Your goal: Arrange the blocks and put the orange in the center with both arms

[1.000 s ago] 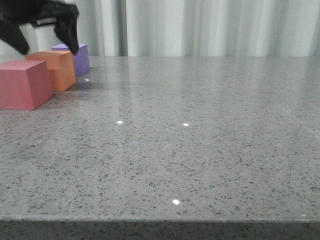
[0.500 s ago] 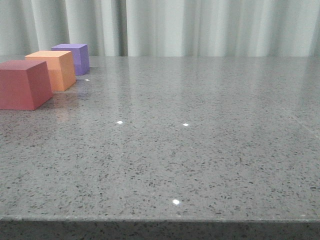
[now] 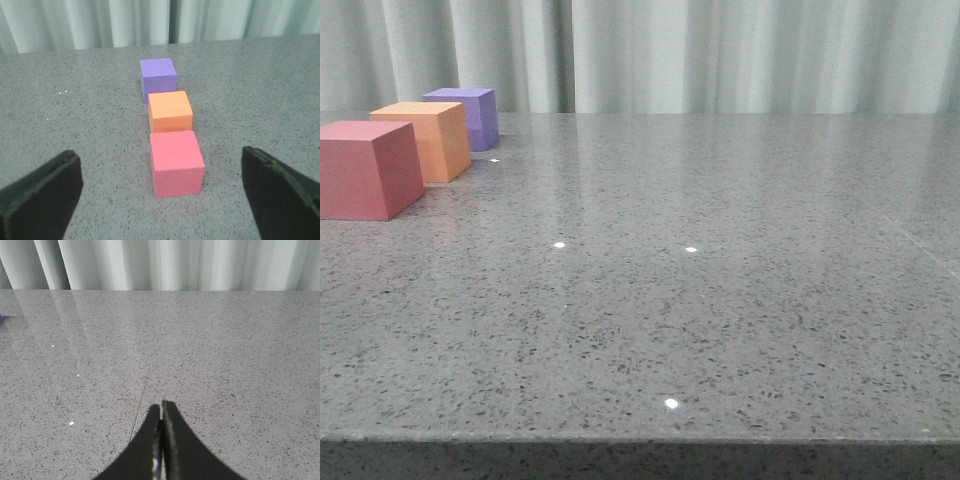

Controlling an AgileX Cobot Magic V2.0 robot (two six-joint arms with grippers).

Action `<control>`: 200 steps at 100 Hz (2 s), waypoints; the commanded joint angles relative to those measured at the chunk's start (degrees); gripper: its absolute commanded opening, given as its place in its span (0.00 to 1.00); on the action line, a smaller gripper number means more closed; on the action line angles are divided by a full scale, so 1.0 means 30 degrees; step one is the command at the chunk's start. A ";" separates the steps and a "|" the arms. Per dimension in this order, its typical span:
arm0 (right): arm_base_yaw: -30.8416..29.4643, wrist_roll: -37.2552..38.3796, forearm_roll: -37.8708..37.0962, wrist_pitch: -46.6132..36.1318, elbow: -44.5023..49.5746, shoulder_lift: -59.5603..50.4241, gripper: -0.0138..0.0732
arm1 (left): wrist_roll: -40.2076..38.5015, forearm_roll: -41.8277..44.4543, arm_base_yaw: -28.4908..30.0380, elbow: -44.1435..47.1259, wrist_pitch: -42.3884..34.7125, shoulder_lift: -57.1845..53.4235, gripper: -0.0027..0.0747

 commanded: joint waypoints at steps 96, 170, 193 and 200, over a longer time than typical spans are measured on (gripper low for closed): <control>-0.0129 -0.0010 -0.0413 -0.1325 -0.0508 -0.0008 0.08 | -0.0387 0.0254 0.0036 0.3121 -0.1669 -0.6228 0.01; -0.0129 -0.0010 -0.0413 -0.1325 -0.0508 -0.0008 0.08 | -0.0021 -0.1610 0.2932 0.9381 -0.7374 -1.0542 0.01; -0.0129 -0.0010 -0.0413 -0.1325 -0.0508 -0.0008 0.08 | -0.0021 -0.1610 0.3311 1.2255 -0.7545 -1.2610 0.01; -0.0129 -0.0010 -0.0413 -0.1342 -0.0508 -0.0008 0.08 | -0.0021 -0.1427 0.3311 1.2727 -0.7721 -1.2553 0.01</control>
